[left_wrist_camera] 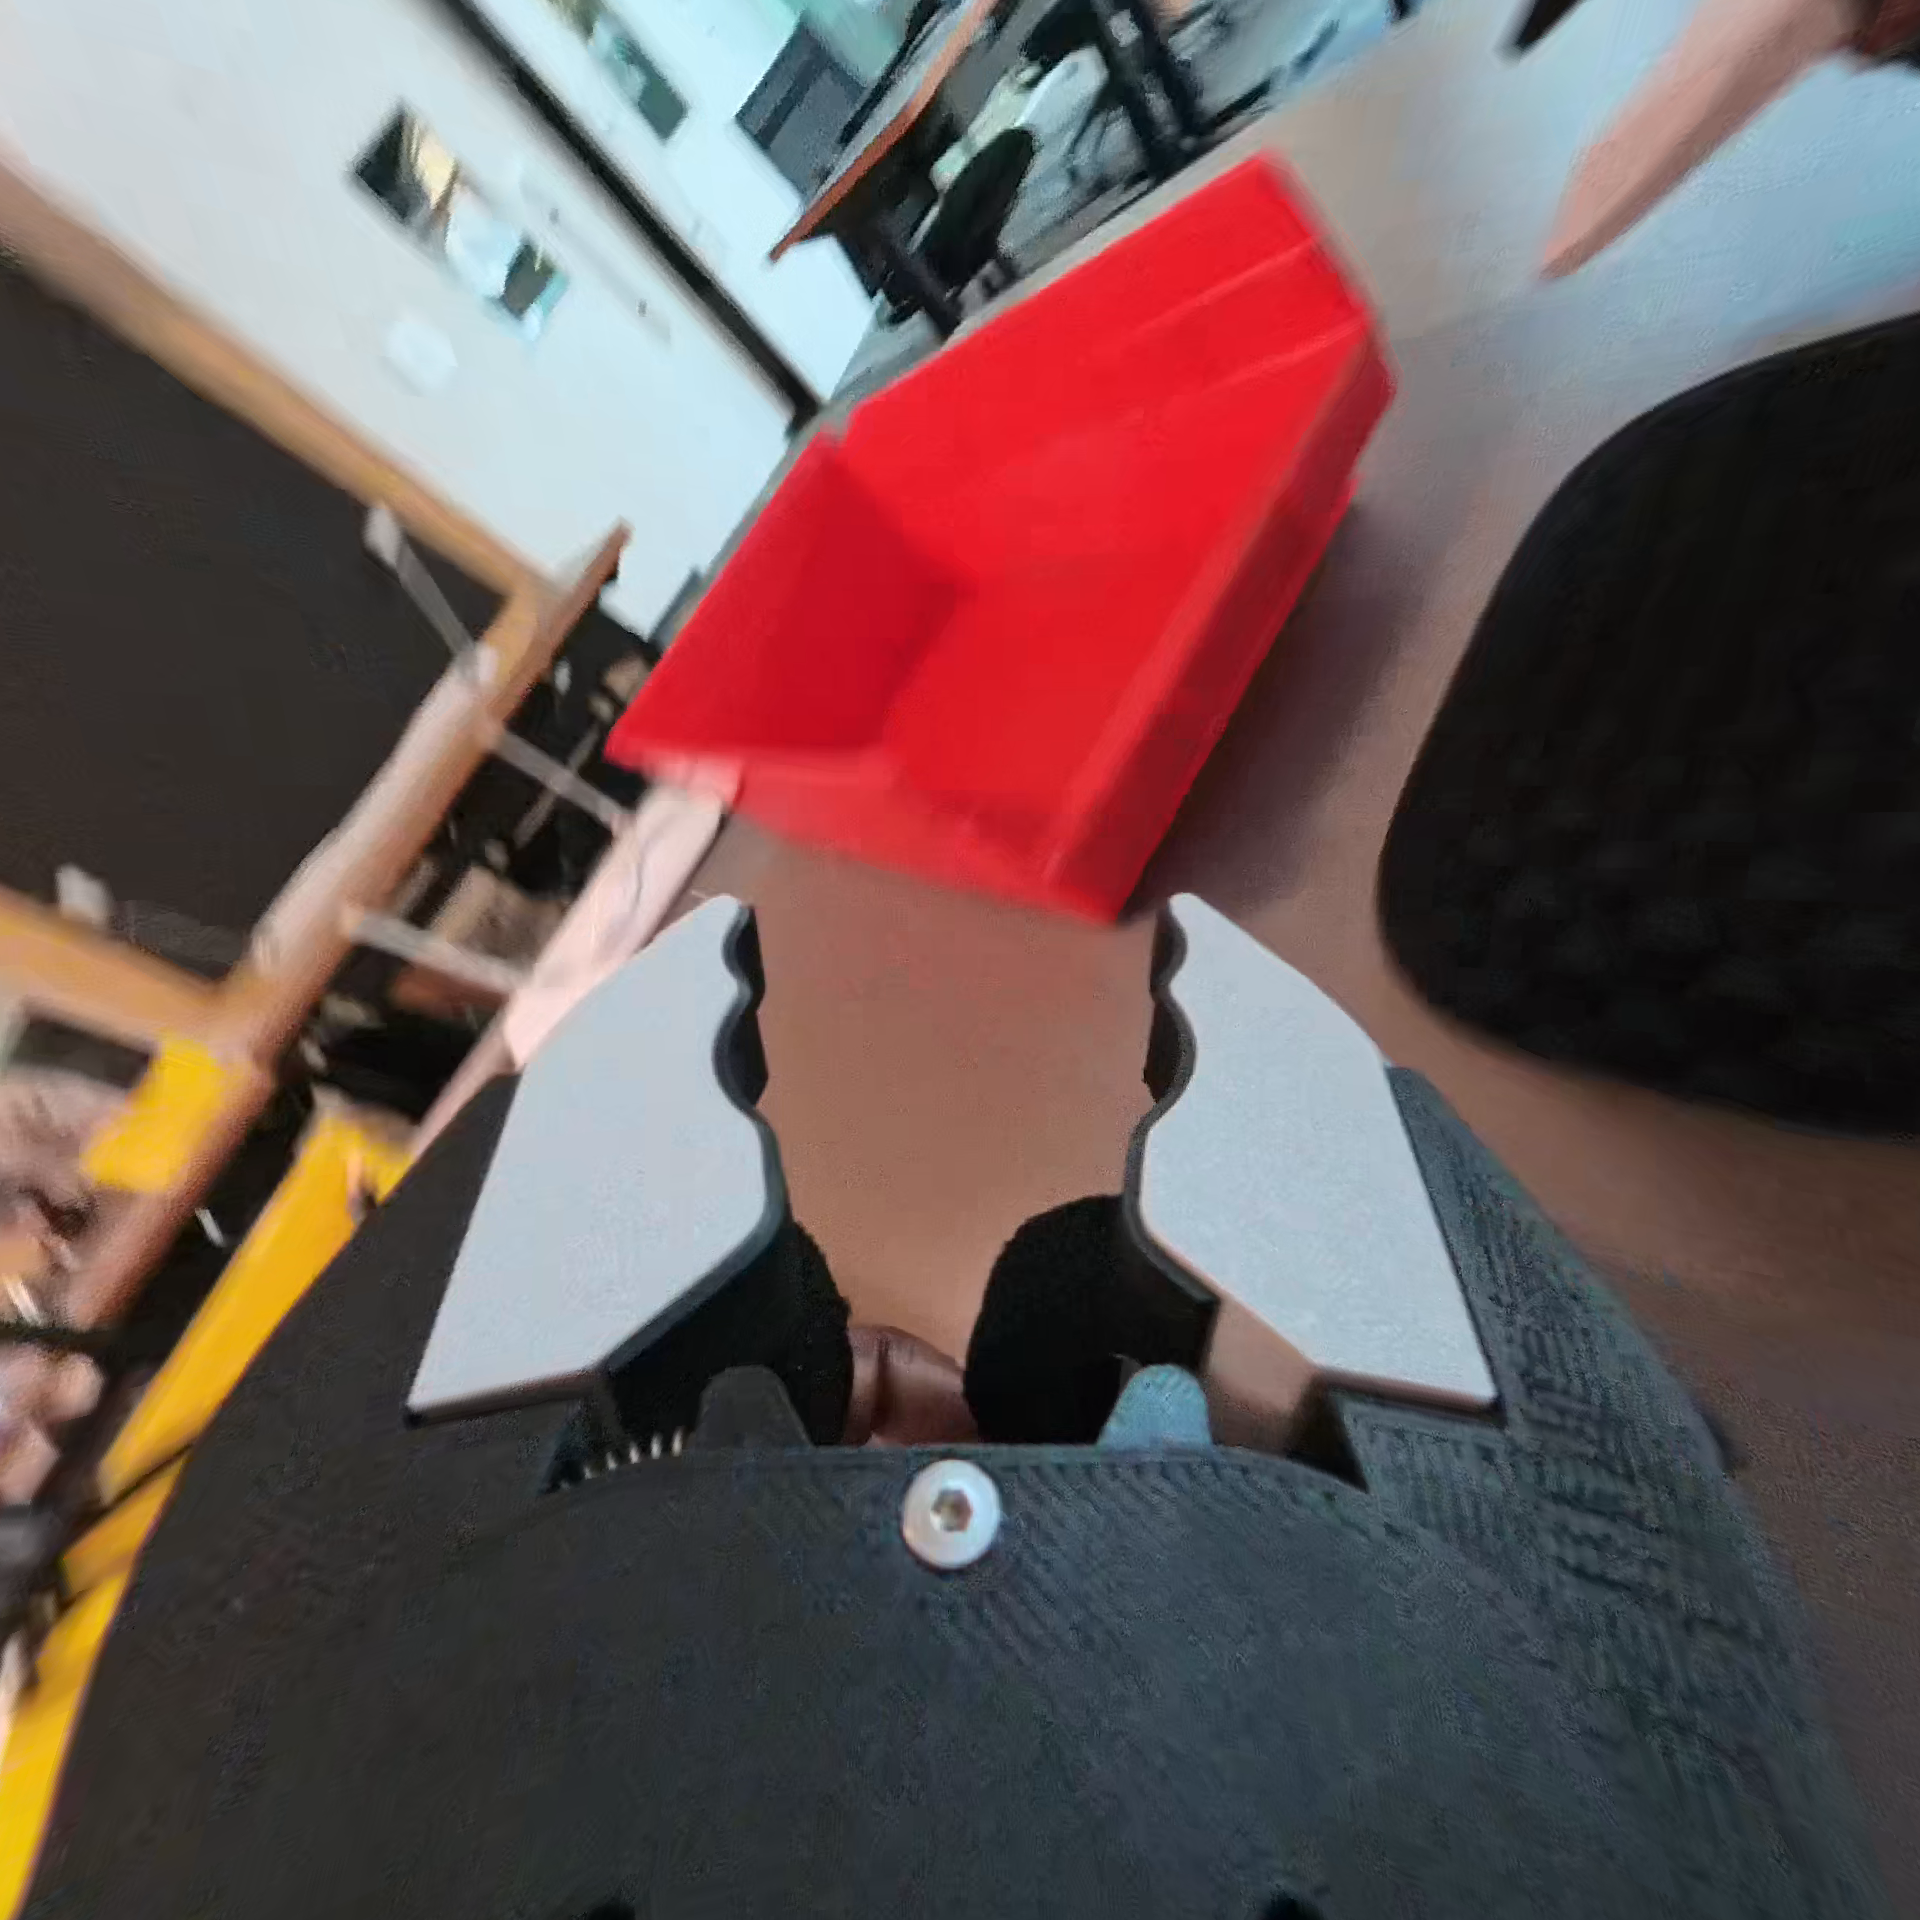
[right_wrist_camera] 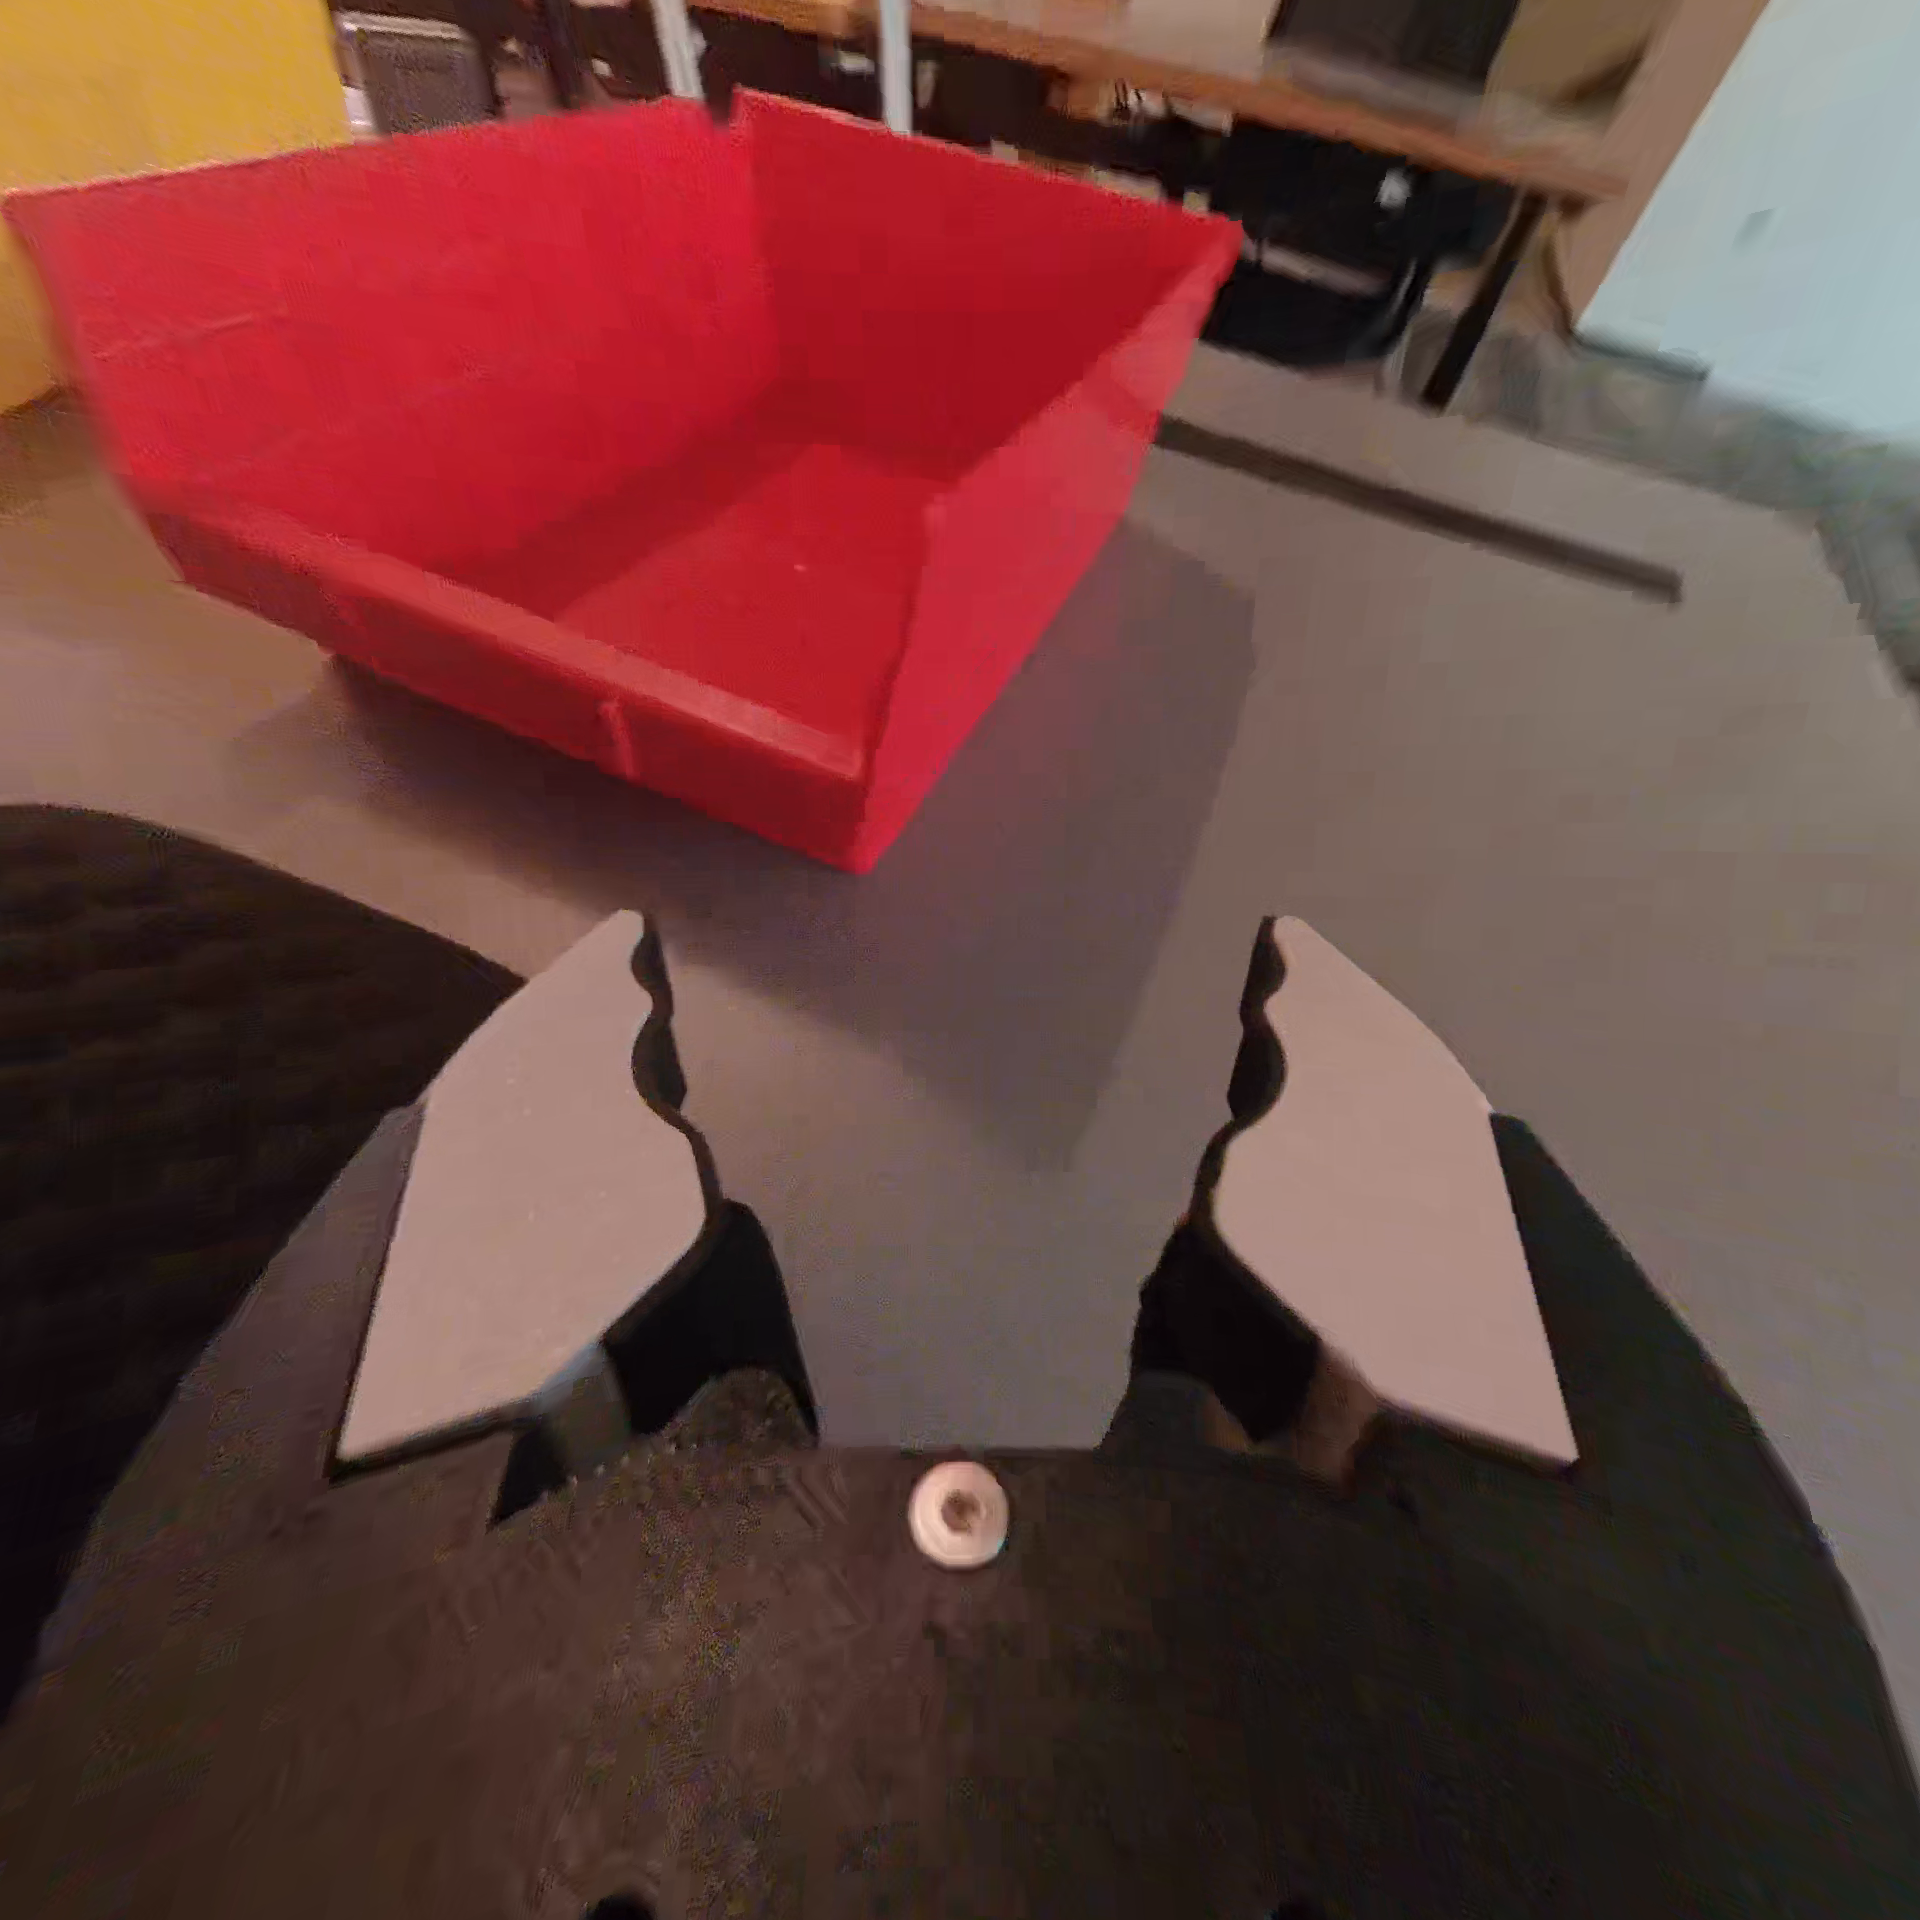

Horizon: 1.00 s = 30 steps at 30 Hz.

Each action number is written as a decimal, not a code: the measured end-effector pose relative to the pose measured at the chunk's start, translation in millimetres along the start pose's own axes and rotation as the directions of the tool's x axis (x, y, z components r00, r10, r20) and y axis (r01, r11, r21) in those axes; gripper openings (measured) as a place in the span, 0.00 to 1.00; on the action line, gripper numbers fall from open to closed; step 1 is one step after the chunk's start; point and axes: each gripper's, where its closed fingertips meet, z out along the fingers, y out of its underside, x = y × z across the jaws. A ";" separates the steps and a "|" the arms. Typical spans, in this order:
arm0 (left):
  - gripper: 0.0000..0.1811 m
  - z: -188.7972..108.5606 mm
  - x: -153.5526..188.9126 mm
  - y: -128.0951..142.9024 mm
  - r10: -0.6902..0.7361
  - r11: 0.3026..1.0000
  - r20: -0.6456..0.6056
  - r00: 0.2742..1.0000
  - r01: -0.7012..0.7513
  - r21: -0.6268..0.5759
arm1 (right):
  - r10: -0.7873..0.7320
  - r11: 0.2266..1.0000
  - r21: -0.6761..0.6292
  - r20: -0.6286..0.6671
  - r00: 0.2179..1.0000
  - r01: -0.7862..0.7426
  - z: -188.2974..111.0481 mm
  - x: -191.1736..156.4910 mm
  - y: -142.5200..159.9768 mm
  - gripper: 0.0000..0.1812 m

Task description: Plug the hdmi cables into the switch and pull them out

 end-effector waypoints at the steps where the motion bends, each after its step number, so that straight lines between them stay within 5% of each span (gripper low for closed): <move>1: 0.41 -16.1 -15.9 23.8 -0.071 0.997 0.023 0.997 0.072 -0.040 | -0.058 0.998 0.026 0.003 0.998 0.058 -3.2 -8.6 -5.9 0.57; 5: 0.43 -66.6 -66.6 116.9 -0.199 0.950 0.105 0.974 0.218 -0.222 | -0.291 0.956 0.072 0.131 0.948 0.284 -3.5 -64.0 -31.1 0.40; 8: 0.41 -82.8 -88.8 143.8 -0.204 0.942 0.110 0.973 0.225 -0.248 | -0.436 0.893 -0.006 0.232 0.870 0.449 17.0 -92.9 -33.2 0.42; 12: 0.36 -77.7 -111.5 174.2 -0.079 0.925 0.128 0.989 0.121 -0.361 | -0.584 0.779 -0.064 0.288 0.759 0.624 55.4 -105.8 -33.3 0.40; 17: 0.31 -61.3 -112.9 229.2 -0.055 0.824 0.066 0.996 0.083 -0.561 | -0.675 0.652 -0.152 0.330 0.660 0.742 85.7 -110.9 -20.3 0.34; 19: 0.25 -60.4 -114.3 236.3 -0.051 0.828 0.051 0.997 0.070 -0.556 | -0.719 0.593 -0.198 0.305 0.624 0.780 90.2 -102.5 -12.7 0.21; 30: 0.26 -114.0 -124.3 265.0 -0.050 0.779 0.085 0.995 0.093 -0.620 | -0.660 0.652 -0.287 0.240 0.712 0.702 60.3 -59.8 4.4 0.22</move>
